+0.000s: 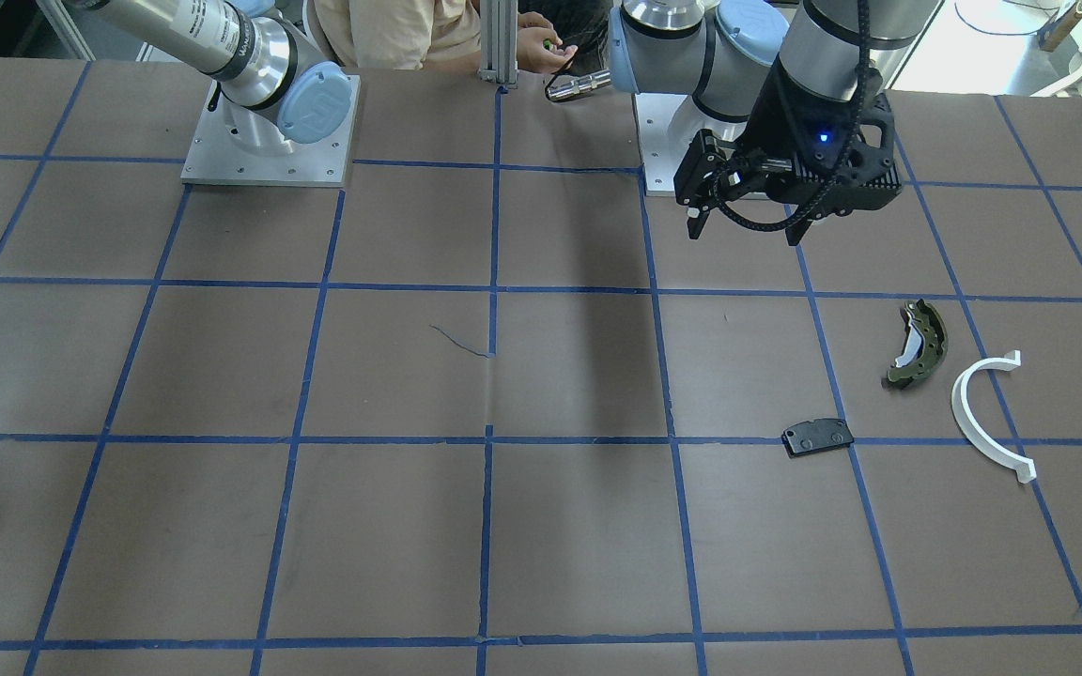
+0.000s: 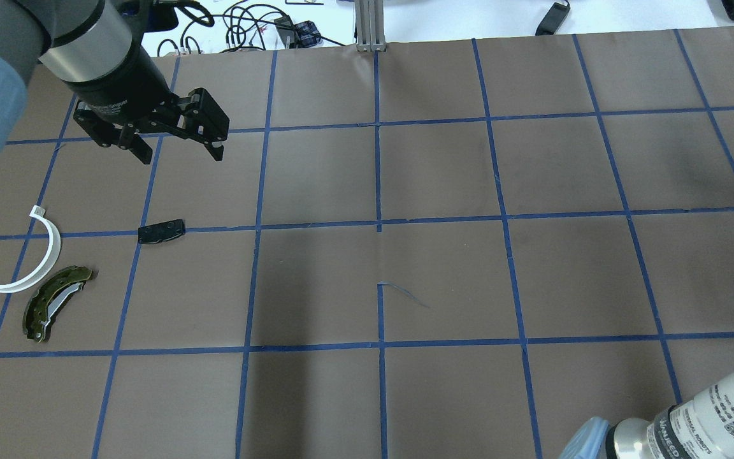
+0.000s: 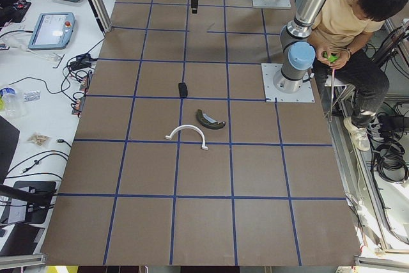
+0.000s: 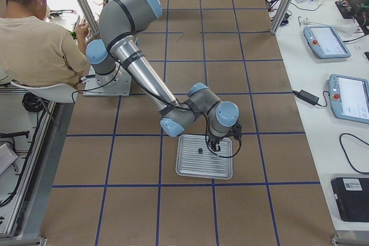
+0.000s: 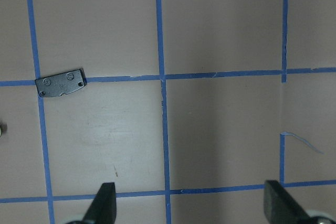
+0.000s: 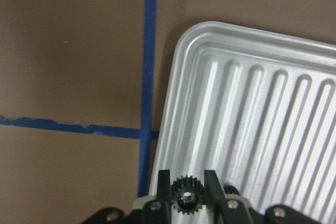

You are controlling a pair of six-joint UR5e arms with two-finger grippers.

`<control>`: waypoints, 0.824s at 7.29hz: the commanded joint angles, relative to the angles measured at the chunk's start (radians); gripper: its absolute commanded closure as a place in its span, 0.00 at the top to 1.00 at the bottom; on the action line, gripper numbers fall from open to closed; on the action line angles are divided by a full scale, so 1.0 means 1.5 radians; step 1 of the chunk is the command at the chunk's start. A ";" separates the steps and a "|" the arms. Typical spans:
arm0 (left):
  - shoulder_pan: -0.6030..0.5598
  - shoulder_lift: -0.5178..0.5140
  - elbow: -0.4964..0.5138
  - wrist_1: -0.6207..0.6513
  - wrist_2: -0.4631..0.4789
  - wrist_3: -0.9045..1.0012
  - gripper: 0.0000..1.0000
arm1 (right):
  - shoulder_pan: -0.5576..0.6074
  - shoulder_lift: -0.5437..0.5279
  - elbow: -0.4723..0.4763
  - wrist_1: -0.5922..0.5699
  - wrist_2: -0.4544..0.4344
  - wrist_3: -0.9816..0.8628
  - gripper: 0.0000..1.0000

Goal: Place bearing gear from tray to pile

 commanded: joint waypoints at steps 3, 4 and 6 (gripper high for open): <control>0.000 -0.004 0.001 0.000 0.000 -0.002 1.00 | 0.197 -0.134 0.019 0.152 0.036 0.263 0.00; 0.000 0.000 0.000 0.000 0.000 -0.002 1.00 | 0.256 -0.162 0.043 0.153 0.035 0.362 0.00; 0.000 -0.001 0.001 0.000 0.000 -0.002 1.00 | 0.363 -0.210 0.103 0.154 0.039 0.539 0.00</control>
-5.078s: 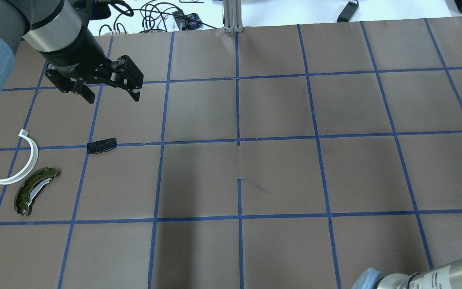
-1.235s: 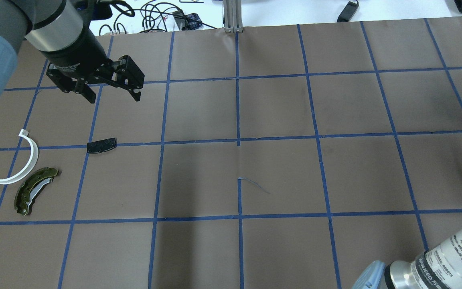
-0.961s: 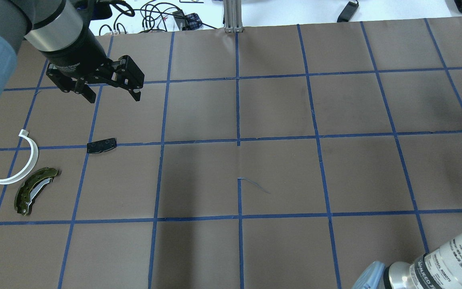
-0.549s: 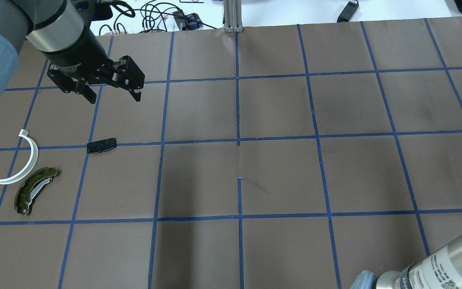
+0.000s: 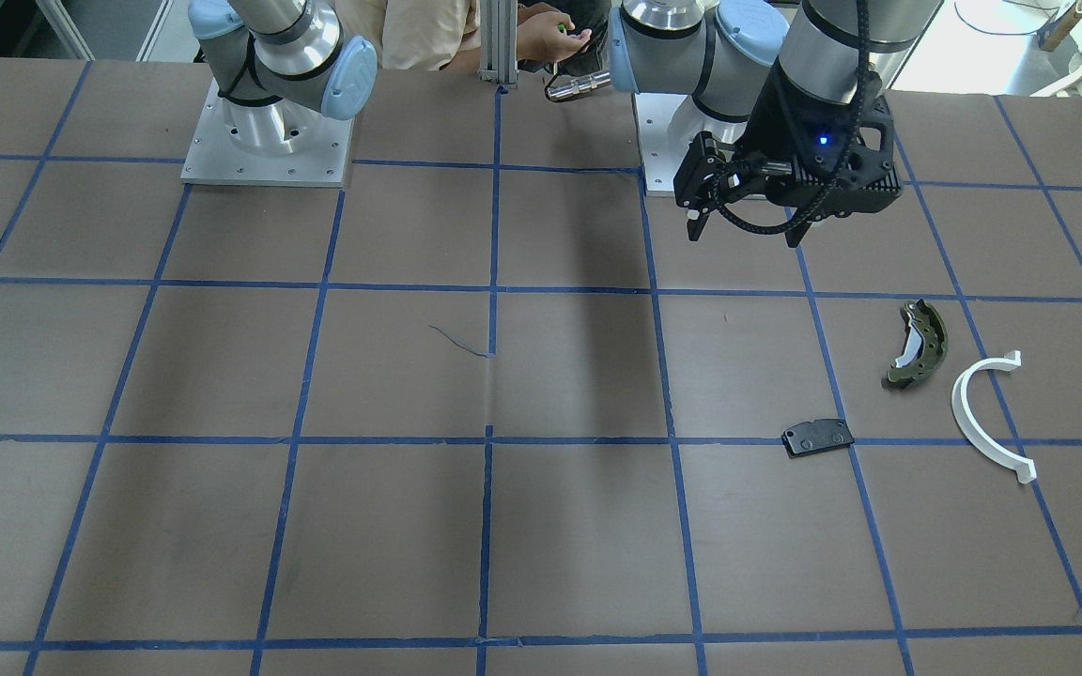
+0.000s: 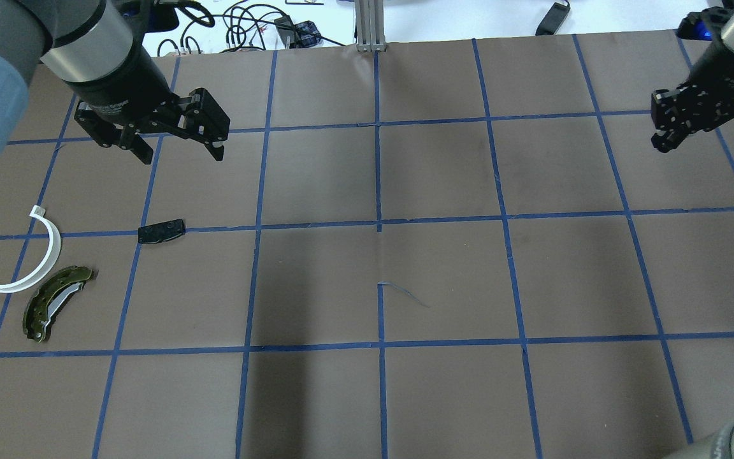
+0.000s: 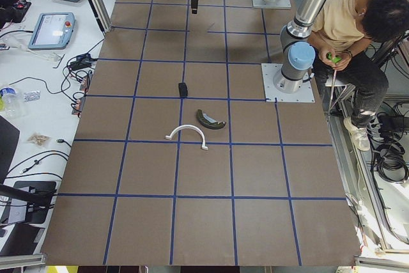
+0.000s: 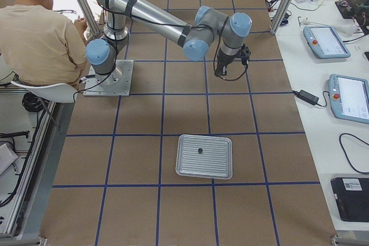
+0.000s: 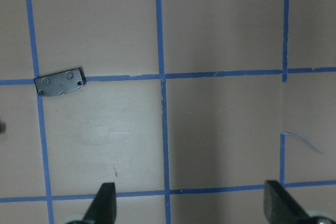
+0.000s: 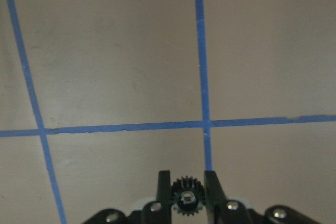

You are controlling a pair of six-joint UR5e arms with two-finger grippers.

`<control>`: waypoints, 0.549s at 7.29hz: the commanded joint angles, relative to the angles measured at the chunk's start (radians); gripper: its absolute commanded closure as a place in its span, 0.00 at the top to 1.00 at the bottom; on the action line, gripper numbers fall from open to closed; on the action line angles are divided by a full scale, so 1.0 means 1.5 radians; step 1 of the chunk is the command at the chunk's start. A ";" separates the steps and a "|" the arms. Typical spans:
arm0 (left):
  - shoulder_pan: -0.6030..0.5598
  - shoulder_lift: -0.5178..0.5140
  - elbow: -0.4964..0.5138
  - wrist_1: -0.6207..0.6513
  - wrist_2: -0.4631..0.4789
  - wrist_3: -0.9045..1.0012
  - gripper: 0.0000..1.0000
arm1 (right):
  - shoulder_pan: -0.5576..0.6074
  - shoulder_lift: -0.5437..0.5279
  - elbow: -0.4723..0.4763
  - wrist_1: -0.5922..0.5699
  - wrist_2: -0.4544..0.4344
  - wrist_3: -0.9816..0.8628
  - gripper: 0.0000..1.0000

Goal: Place bearing gear from tray to pile

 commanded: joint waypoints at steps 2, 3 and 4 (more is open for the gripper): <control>0.000 0.000 0.000 -0.001 0.000 0.000 1.00 | 0.167 -0.048 0.079 -0.015 0.014 0.253 0.00; 0.000 0.000 0.000 0.000 0.000 0.000 1.00 | 0.222 -0.042 0.083 -0.039 0.030 0.348 0.00; 0.000 0.002 -0.001 -0.001 0.000 0.001 1.00 | 0.285 -0.028 0.088 -0.090 0.031 0.429 0.00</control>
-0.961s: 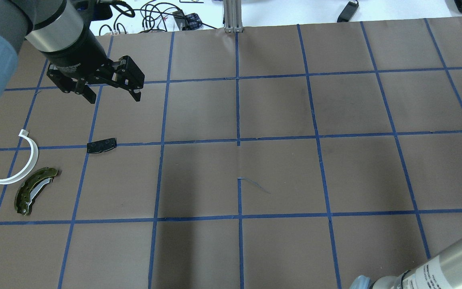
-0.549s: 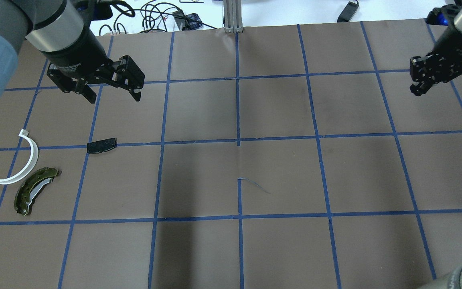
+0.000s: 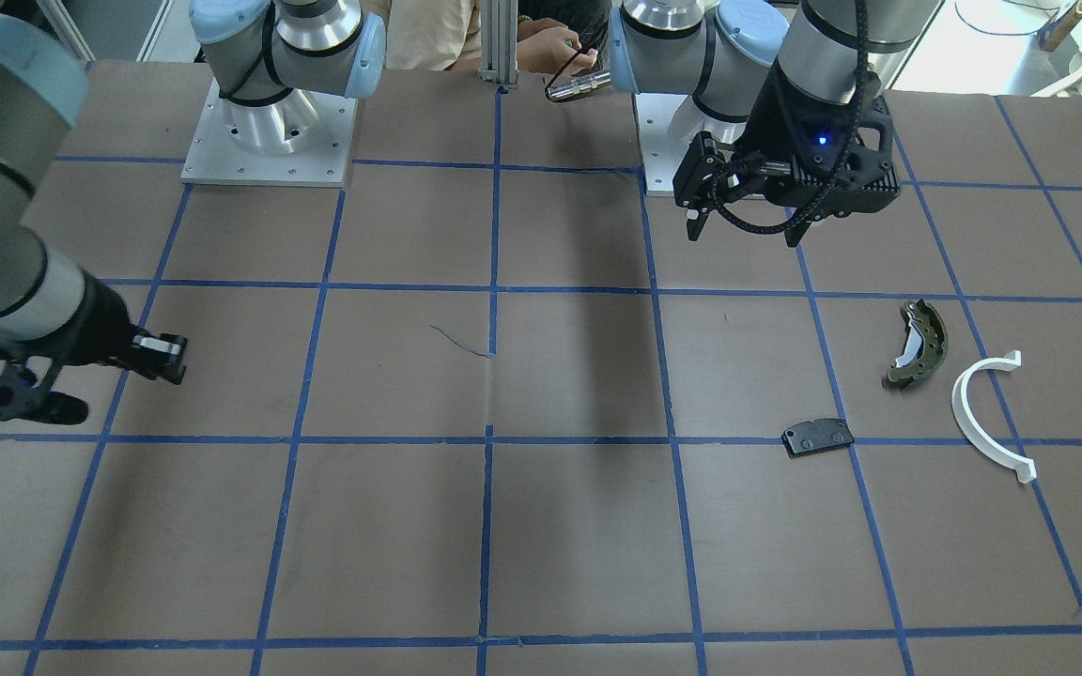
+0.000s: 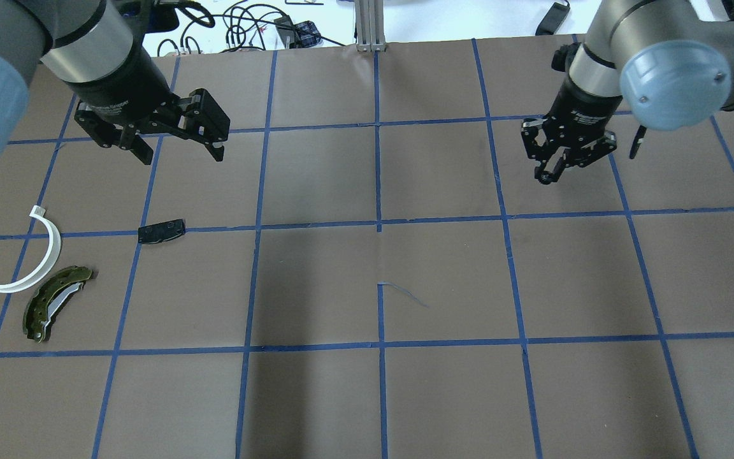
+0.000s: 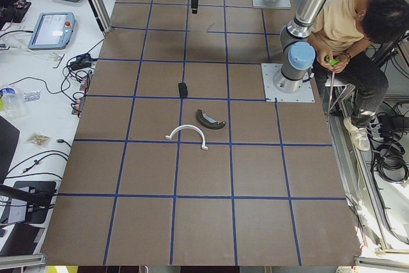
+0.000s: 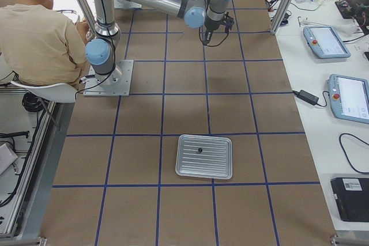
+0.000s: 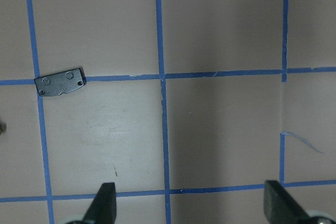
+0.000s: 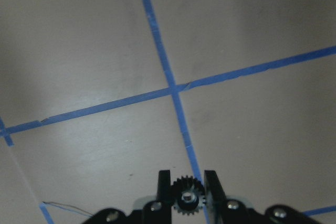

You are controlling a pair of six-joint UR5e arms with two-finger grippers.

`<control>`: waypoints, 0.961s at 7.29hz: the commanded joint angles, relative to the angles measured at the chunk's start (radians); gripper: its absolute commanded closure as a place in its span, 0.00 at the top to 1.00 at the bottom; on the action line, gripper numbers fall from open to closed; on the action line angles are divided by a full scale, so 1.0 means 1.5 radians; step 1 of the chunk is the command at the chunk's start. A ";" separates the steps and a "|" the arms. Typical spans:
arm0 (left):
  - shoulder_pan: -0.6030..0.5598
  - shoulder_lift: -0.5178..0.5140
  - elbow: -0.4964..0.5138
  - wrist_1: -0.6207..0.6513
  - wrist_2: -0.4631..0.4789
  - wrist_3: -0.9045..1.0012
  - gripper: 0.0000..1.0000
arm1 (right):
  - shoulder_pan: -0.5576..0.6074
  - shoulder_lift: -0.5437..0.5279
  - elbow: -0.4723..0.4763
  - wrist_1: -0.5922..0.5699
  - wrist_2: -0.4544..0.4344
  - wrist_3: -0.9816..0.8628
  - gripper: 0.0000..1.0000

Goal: Place bearing gear from tray to pile

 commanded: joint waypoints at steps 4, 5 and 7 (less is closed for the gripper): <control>0.000 0.000 -0.001 0.000 0.000 0.000 1.00 | 0.235 0.102 0.013 -0.199 0.008 0.348 0.00; 0.000 0.000 -0.002 0.000 0.000 0.000 1.00 | 0.271 0.132 0.013 -0.251 0.008 0.401 0.00; 0.000 0.001 -0.002 0.000 0.000 0.000 1.00 | 0.306 0.171 0.013 -0.273 0.009 0.435 0.00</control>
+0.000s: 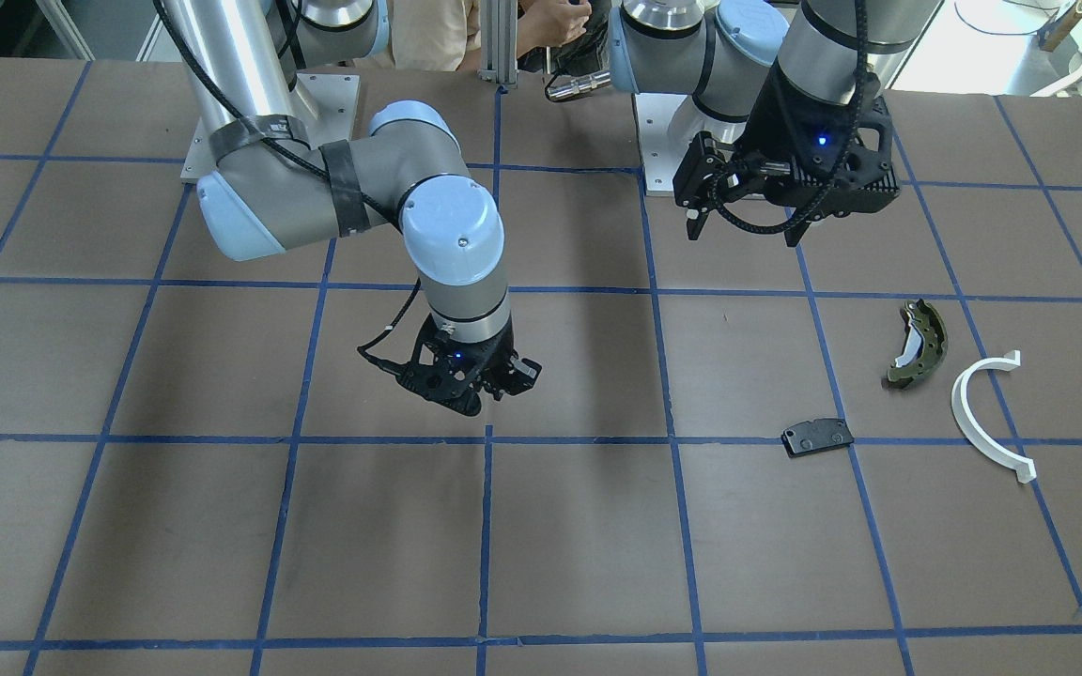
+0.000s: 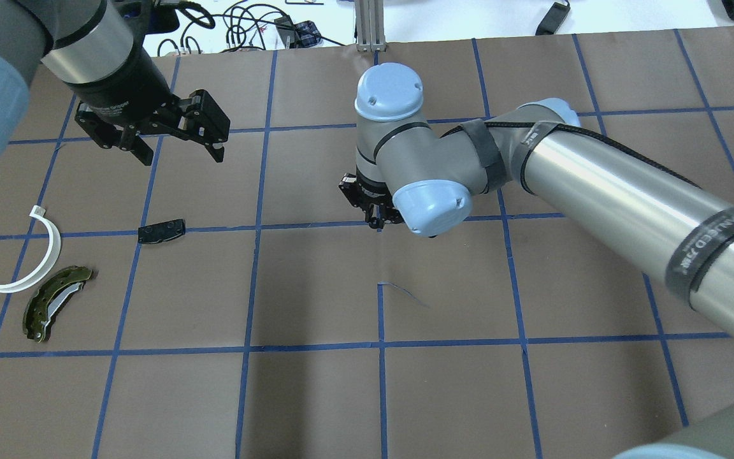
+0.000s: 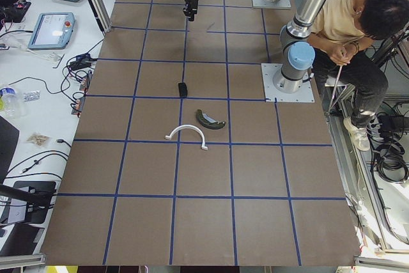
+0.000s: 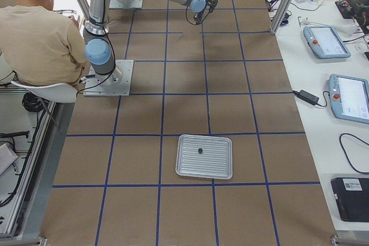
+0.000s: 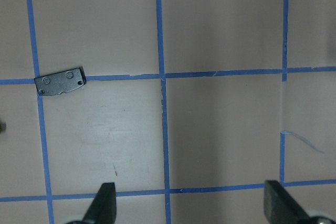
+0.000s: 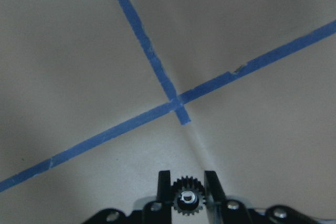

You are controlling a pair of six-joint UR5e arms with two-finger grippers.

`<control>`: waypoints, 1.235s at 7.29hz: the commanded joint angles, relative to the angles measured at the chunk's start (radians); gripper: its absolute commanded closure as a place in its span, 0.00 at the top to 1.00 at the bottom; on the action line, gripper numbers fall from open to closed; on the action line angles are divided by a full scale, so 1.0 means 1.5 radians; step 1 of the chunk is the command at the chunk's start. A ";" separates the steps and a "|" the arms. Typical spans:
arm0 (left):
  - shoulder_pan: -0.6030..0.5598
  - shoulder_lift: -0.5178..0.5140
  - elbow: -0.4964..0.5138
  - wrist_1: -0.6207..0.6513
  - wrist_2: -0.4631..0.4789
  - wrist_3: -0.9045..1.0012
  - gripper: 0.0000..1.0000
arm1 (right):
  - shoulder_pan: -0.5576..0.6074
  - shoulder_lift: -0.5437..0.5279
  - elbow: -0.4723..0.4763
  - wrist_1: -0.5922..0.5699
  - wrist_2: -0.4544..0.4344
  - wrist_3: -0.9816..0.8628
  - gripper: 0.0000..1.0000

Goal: Place bearing gear from tray to pile

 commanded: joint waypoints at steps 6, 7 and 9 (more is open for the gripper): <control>0.000 0.001 0.000 0.000 0.001 0.000 1.00 | 0.059 0.061 0.000 -0.084 0.020 0.067 1.00; 0.000 0.001 0.000 0.000 0.000 0.000 1.00 | 0.045 0.042 0.000 -0.076 0.021 0.064 1.00; 0.000 0.002 0.000 0.000 -0.001 0.000 1.00 | -0.010 -0.008 0.000 0.002 0.021 -0.046 1.00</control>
